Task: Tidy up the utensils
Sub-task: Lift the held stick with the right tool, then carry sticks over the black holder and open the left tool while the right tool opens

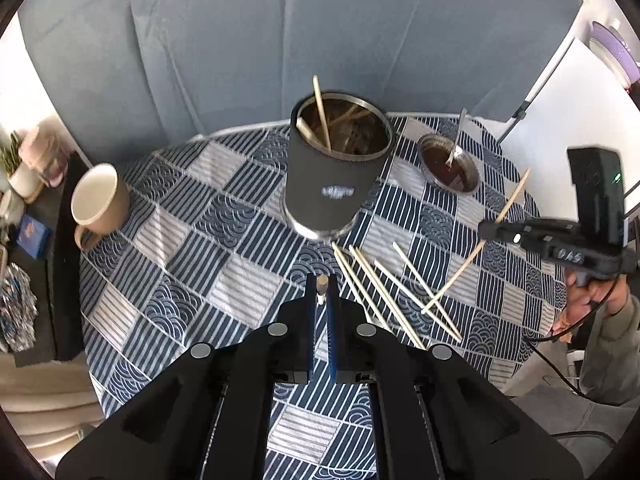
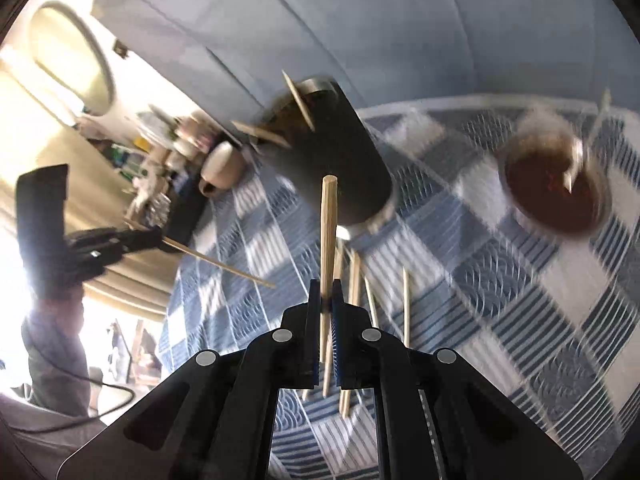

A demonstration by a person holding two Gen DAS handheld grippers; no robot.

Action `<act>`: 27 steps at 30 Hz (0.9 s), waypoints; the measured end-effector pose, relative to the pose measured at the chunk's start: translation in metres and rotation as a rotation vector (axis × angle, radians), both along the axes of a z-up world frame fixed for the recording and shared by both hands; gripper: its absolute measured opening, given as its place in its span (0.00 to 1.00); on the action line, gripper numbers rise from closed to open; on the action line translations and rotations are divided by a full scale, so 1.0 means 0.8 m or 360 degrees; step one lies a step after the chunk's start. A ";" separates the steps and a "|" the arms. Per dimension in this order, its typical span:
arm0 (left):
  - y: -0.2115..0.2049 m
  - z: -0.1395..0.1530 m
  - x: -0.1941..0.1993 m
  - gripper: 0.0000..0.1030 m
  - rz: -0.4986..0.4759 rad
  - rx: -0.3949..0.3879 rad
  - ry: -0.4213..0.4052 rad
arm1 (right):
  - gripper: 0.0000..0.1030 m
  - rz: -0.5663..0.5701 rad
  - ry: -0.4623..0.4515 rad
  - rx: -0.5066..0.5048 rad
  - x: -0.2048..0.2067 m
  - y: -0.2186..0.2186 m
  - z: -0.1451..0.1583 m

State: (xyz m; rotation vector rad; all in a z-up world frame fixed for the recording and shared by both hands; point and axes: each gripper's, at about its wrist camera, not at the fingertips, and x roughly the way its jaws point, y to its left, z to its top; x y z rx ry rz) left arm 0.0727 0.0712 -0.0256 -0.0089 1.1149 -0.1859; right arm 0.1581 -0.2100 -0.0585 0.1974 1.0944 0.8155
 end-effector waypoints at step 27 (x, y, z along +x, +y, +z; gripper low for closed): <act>-0.037 0.132 0.124 0.05 -0.0150 0.0052 -0.0306 | 0.05 -0.0014 -0.0365 0.0003 0.133 0.095 0.126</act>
